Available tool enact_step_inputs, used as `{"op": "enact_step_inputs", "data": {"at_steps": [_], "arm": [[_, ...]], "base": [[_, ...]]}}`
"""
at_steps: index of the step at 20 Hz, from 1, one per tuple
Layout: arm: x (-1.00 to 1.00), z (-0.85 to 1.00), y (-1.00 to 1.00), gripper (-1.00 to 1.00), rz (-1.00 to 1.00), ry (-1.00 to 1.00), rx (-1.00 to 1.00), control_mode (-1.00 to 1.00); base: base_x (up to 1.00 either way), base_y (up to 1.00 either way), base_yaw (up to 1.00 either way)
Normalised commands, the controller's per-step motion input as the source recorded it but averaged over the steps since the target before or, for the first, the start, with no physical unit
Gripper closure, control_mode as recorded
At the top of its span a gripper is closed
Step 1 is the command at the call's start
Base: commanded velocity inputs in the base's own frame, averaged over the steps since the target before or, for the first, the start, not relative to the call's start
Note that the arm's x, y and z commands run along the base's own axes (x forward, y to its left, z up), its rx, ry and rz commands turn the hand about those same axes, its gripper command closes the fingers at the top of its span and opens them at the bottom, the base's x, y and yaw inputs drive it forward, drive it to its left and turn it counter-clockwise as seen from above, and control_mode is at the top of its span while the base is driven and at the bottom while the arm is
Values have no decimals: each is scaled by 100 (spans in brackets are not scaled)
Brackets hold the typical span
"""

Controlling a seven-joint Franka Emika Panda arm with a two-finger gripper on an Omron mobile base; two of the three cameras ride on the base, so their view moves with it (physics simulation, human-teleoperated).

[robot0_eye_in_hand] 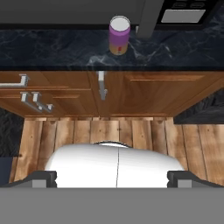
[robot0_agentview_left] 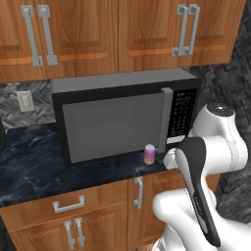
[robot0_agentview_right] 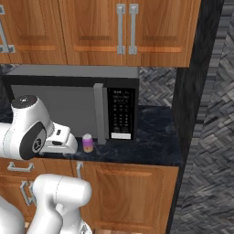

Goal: Four empty soda cans are scattered around the kitchen. Gather all the cans and cluster them next to the stove for recycling.

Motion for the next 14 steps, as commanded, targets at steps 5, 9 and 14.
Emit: {"op": "enact_step_inputs", "data": {"at_steps": [5,9,14], "arm": [[5,0,9,-100,-2,0,-2,-100],[8,0,10,-100,0,0,-1,-100],[18,0,18,-100,0,0,-1,-100]], "base": [[3,7,-2],[0,0,0],[0,0,0]]}}
